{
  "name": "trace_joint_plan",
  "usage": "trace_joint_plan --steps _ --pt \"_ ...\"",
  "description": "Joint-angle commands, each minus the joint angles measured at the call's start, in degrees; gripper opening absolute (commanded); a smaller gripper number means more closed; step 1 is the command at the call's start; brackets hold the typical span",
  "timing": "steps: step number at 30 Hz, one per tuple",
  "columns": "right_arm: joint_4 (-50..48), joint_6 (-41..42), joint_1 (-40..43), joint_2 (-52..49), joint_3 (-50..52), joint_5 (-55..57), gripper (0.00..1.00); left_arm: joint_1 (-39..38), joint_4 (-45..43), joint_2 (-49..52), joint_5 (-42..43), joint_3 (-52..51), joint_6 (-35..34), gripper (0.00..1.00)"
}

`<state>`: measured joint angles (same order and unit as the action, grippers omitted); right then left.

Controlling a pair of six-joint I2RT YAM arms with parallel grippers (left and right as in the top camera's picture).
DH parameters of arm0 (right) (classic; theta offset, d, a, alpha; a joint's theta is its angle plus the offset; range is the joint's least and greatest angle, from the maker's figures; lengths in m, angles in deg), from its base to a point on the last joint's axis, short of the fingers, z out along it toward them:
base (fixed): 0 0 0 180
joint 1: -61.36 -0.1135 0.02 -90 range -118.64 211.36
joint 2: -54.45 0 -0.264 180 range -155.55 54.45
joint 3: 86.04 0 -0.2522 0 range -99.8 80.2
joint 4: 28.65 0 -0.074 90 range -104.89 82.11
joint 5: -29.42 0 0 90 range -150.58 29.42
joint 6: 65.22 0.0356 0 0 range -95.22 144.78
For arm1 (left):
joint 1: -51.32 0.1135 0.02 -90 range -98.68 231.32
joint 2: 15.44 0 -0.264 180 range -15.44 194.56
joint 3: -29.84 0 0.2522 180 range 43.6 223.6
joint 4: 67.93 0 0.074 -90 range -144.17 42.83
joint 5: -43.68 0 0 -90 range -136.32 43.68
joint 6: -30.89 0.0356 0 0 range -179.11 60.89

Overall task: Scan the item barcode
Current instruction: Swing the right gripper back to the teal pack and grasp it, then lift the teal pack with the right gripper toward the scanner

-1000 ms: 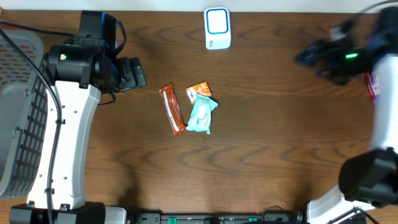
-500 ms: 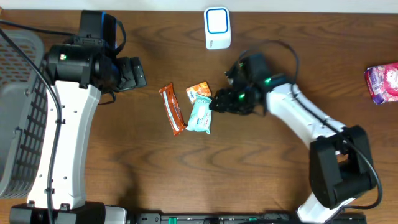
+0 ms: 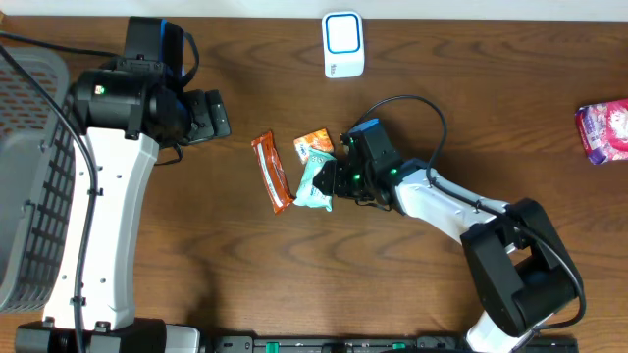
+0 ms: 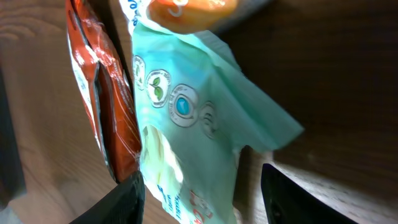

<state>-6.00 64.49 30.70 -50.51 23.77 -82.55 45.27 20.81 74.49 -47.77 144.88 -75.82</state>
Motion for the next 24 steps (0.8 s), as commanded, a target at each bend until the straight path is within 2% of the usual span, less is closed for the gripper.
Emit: trace_joint_plan --steps 1,10,12,14,15,19,21,24 --pt "-1.92 1.53 -1.68 0.28 1.53 3.54 0.56 0.20 0.22 0.39 -0.04 -0.11 -0.48 0.98" --pt "-2.69 6.56 -3.56 -2.01 1.84 5.38 0.50 0.20 0.22 0.39 -0.04 -0.11 -0.48 0.98" --pt "-3.21 6.16 -3.74 -2.12 1.84 5.66 0.38 0.20 0.22 0.39 -0.04 -0.11 -0.48 0.98" --pt "-3.89 4.42 -3.74 -2.03 1.68 5.57 0.11 0.20 0.22 0.39 -0.04 -0.11 -0.48 0.98" --pt "-3.87 3.52 -3.72 -1.84 1.44 5.62 0.01 0.20 0.22 0.39 -0.07 -0.11 -0.48 0.98" --pt "-1.86 0.44 -3.13 -0.42 -0.81 6.47 0.01 0.20 0.22 0.39 -0.04 -0.11 -0.48 0.98" --pt "3.96 -0.90 -2.97 1.18 -3.80 11.76 0.01 0.20 0.22 0.39 -0.07 -0.11 -0.48 0.98" --pt "27.04 -4.02 -3.82 3.45 -15.65 37.40 0.01 0.20 0.22 0.39 -0.07 -0.11 -0.48 0.98"
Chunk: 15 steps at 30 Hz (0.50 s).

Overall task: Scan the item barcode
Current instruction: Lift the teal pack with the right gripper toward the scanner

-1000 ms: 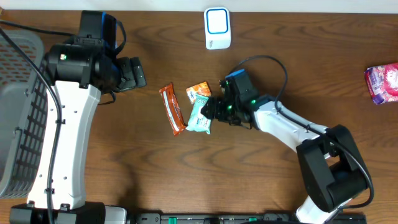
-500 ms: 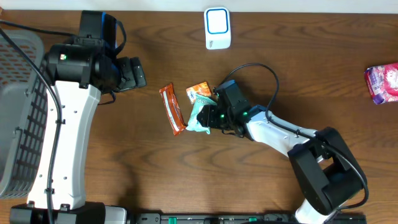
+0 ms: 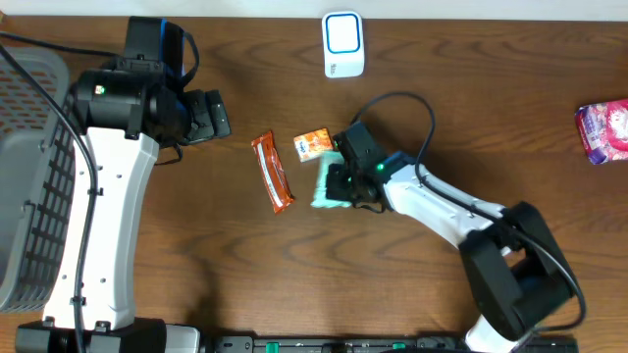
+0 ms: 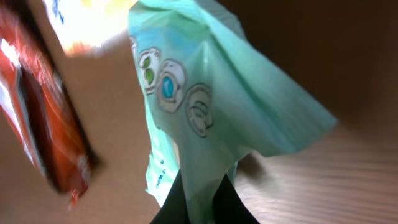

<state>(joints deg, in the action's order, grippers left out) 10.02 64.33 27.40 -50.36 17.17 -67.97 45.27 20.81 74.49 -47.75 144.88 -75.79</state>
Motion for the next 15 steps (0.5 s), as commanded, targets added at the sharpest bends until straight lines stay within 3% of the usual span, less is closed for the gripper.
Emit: trace_joint_plan --steps 1,8,15 --pt "15.58 -3.85 -0.74 3.28 -11.26 27.96 0.01 0.20 0.22 0.39 -0.07 -0.11 -0.50 0.98" --pt "32.35 5.09 -0.57 2.05 -13.00 51.89 0.01 0.20 0.22 0.39 -0.07 -0.11 -0.50 0.98" --pt "34.21 7.13 0.11 -7.96 -11.02 50.88 0.01 0.20 0.22 0.39 -0.07 -0.11 -0.50 0.98"
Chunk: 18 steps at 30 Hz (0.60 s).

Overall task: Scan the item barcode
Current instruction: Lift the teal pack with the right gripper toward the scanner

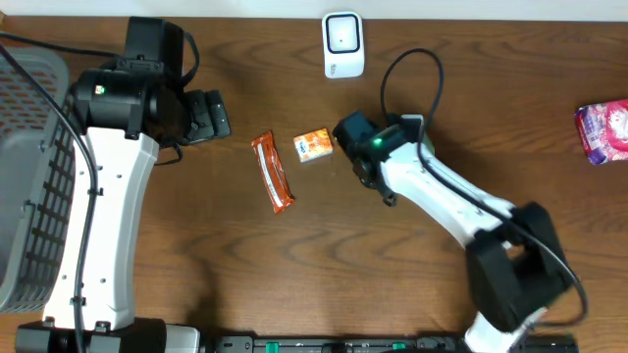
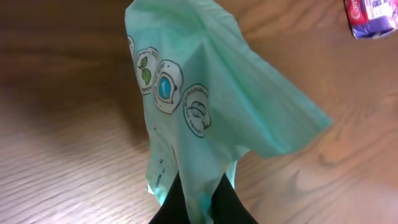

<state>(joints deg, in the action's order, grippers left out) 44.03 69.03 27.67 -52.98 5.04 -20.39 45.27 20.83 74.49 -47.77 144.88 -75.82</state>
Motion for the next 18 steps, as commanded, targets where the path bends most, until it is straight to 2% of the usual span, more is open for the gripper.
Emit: trace_joint_plan --steps 1,7,11,15,18 --pt "0.04 2.43 -0.39 -6.69 1.11 2.54 0.01 0.20 0.20 0.39 -0.04 -0.11 -0.48 0.98" --pt "-2.82 1.75 -2.47 -10.67 1.09 -4.17 0.05 0.20 0.20 0.39 -0.04 -0.11 -0.48 0.98" --pt "-4.26 1.73 -4.52 -10.64 0.50 -7.21 0.30 0.20 0.20 0.39 -0.07 -0.11 -0.48 0.98" --pt "-4.22 0.81 -6.16 -10.64 -2.32 -10.71 0.34 0.20 0.20 0.39 -0.04 -0.11 -0.48 0.98" --pt "-2.64 -1.79 -6.60 -10.64 -6.27 -12.24 0.51 0.20 0.20 0.39 -0.07 -0.11 -0.48 0.98"
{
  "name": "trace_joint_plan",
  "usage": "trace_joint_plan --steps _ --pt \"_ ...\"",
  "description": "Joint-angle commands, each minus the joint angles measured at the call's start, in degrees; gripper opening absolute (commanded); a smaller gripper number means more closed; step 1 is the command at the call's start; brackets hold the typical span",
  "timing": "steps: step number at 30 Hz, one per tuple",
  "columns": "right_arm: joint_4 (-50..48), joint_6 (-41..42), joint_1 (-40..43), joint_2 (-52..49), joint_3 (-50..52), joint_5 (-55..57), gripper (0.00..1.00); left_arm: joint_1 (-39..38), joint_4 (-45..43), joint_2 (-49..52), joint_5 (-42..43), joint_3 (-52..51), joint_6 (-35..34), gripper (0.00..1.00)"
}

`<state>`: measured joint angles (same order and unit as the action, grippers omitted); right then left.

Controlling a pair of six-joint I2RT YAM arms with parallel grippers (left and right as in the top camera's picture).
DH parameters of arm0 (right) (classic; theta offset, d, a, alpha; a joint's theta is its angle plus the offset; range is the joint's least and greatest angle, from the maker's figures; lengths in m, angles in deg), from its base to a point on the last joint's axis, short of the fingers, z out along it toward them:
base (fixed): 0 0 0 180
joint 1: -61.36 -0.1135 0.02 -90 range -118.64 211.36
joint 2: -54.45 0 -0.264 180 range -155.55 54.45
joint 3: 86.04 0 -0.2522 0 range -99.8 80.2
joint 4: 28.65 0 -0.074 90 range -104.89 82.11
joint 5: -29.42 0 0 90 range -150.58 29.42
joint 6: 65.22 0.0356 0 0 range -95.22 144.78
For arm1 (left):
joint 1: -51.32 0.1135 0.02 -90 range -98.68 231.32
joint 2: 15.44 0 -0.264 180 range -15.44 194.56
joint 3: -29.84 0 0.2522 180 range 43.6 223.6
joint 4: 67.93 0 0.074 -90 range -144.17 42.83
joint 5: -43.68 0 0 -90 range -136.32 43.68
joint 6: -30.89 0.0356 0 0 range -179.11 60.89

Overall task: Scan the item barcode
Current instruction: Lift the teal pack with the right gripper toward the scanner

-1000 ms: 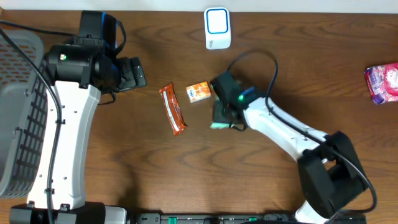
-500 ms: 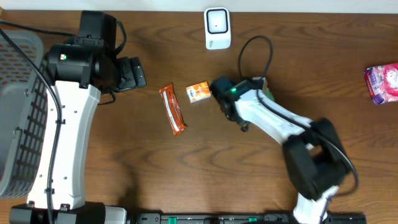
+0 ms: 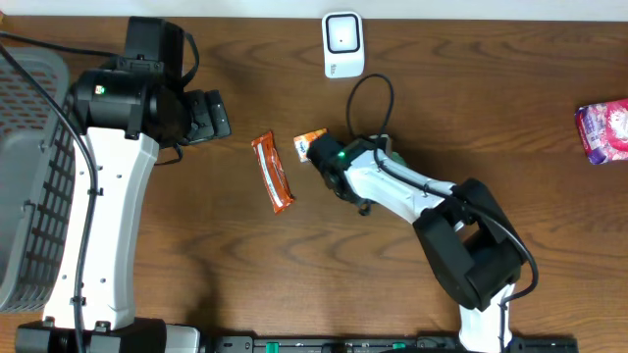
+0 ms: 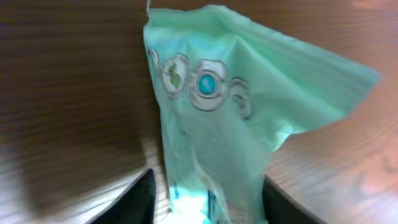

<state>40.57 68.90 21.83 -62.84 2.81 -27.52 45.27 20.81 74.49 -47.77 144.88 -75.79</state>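
A mint-green packet (image 4: pixel 242 118) printed with round badges fills the right wrist view. It sits between the two black fingers of my right gripper (image 4: pixel 205 199), which stand wide apart and open on either side of it, just over the wood. In the overhead view the right arm's wrist (image 3: pixel 337 160) covers the packet near the table's middle. The white scanner (image 3: pixel 342 44) stands at the far edge with a pale screen. My left gripper (image 3: pixel 214 116) hangs over the table to the left, its jaws too small to read.
An orange-red bar (image 3: pixel 273 173) and a small orange packet (image 3: pixel 312 144) lie just left of the right wrist. A pink-purple packet (image 3: pixel 603 130) lies at the right edge. A grey basket (image 3: pixel 27 186) stands at the far left.
My right gripper was shut on the green packet's lower end; now its fingers stand apart with the packet between them. The wrist has moved a little left and toward me.
My right gripper stood open around the green packet beside the orange-red bar. Then it was shut on the packet there, and then held it nearer the scanner, whose screen had gone from blue to pale. Now the jaws are open beside the orange packet.
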Motion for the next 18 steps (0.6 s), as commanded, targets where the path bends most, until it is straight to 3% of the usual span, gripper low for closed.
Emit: trace_joint_plan --steps 1,6,8,11,12,18 --pt "2.19 -1.77 -0.74 -0.79 -5.53 -5.07 0.54 0.20 0.22 0.39 -0.04 -0.11 -0.50 0.98" --pt "9.44 -1.90 0.02 -0.79 -13.33 -4.57 0.56 0.20 0.22 0.39 -0.04 -0.11 -0.50 0.98" --pt "12.39 -2.12 0.59 -0.79 -16.41 -4.50 0.73 0.20 0.22 0.39 -0.04 -0.11 -0.50 0.98" --pt "15.54 -5.81 1.73 -0.79 -20.28 -7.21 0.80 0.20 0.22 0.39 -0.04 -0.11 -0.50 0.98" --pt "16.00 -7.30 2.03 -0.79 -20.98 -9.22 0.89 0.20 0.22 0.39 -0.07 -0.11 -0.50 0.98" --pt "16.57 -17.97 2.80 -0.79 -21.29 -26.01 0.90 0.20 0.22 0.39 -0.04 -0.11 -0.50 0.98"
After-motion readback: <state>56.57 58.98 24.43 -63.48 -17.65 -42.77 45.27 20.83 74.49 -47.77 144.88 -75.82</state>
